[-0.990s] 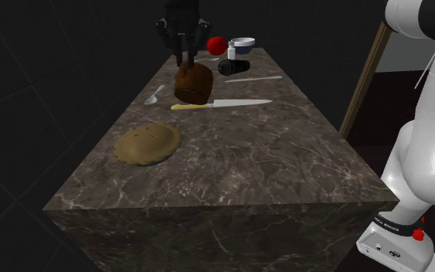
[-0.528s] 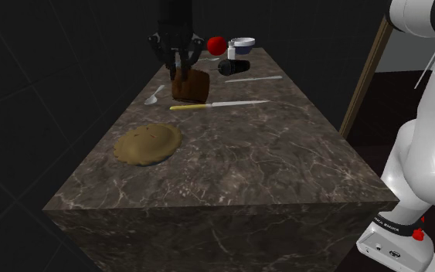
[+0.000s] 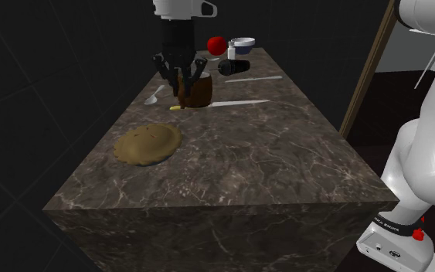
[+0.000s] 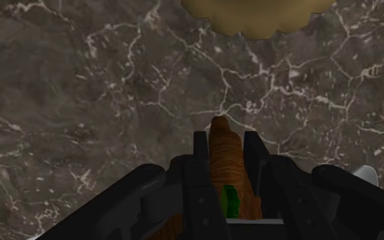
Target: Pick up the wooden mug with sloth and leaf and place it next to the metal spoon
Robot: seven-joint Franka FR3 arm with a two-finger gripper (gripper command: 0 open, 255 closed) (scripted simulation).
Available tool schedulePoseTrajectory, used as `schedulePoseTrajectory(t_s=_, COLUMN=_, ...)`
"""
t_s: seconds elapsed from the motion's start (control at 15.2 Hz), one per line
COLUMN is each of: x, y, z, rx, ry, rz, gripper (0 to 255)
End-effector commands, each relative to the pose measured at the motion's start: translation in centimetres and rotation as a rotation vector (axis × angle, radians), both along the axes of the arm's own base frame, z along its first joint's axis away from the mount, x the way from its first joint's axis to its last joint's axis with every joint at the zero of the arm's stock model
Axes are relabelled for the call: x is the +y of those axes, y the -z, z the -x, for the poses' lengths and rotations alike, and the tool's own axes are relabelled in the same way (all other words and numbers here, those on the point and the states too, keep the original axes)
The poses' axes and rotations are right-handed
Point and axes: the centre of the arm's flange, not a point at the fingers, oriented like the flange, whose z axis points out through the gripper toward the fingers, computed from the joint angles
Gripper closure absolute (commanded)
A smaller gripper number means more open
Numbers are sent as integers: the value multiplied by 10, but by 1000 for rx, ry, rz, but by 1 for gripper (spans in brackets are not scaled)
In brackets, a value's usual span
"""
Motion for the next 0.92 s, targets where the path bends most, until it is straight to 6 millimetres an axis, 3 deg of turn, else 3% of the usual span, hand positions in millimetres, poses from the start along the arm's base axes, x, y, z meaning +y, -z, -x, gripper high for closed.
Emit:
schedulePoseTrajectory(t_s=0.0, x=-2, y=9, z=-2, rx=3, ry=4, rz=3, gripper=255)
schedulePoseTrajectory(t_s=0.4, x=-2, y=9, z=-2, rx=3, ry=4, rz=3, gripper=255)
schedulePoseTrajectory(t_s=0.46, x=-2, y=9, z=-2, rx=3, ry=4, rz=3, gripper=0)
schedulePoseTrajectory(t_s=0.79, x=-2, y=9, z=-2, rx=3, ry=4, rz=3, gripper=0)
schedulePoseTrajectory(t_s=0.86, x=-3, y=-4, z=-2, rx=3, ry=4, rz=3, gripper=0)
